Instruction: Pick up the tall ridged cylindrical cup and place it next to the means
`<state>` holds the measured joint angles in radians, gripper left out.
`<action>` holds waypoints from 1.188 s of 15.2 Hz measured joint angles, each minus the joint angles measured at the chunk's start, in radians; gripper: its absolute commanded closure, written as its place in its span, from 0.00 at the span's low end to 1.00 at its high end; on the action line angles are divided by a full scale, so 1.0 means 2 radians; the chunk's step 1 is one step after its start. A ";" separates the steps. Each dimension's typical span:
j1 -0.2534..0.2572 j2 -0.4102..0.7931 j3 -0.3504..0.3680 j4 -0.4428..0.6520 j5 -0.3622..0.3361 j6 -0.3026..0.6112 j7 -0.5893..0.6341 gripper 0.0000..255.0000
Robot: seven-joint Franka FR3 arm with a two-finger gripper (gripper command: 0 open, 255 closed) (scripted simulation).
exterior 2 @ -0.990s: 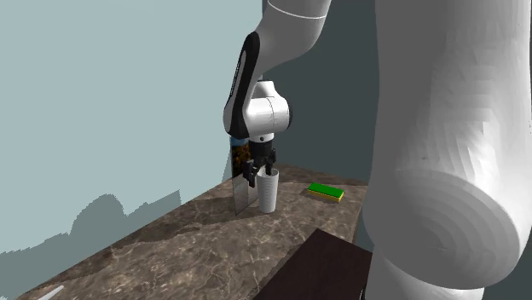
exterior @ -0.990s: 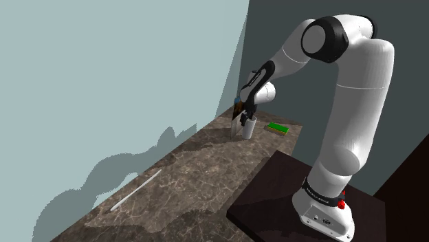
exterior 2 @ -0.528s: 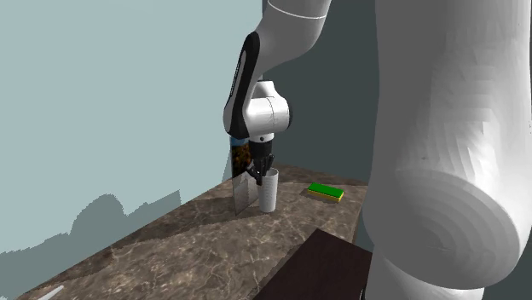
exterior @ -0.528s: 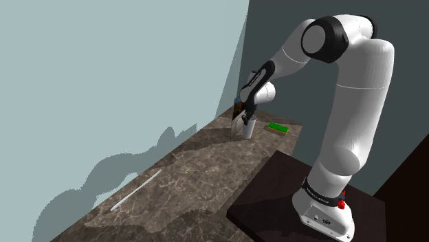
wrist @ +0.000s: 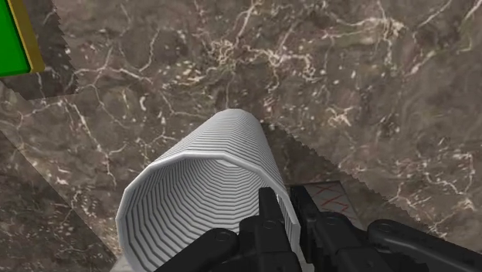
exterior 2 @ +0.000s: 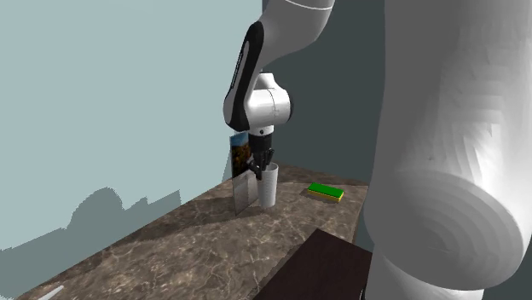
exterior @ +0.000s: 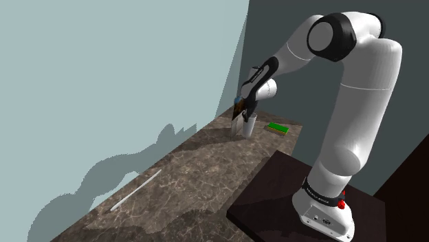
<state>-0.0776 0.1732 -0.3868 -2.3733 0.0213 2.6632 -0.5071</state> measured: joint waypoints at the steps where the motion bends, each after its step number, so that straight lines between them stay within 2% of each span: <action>1: 0.001 -0.006 -0.002 0.002 -0.004 -0.007 0.002 1.00; 18: 0.008 -0.100 -0.011 0.028 -0.059 -0.121 0.036 1.00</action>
<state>-0.0615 -0.0260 -0.4084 -2.3174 -0.0964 2.4216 -0.4357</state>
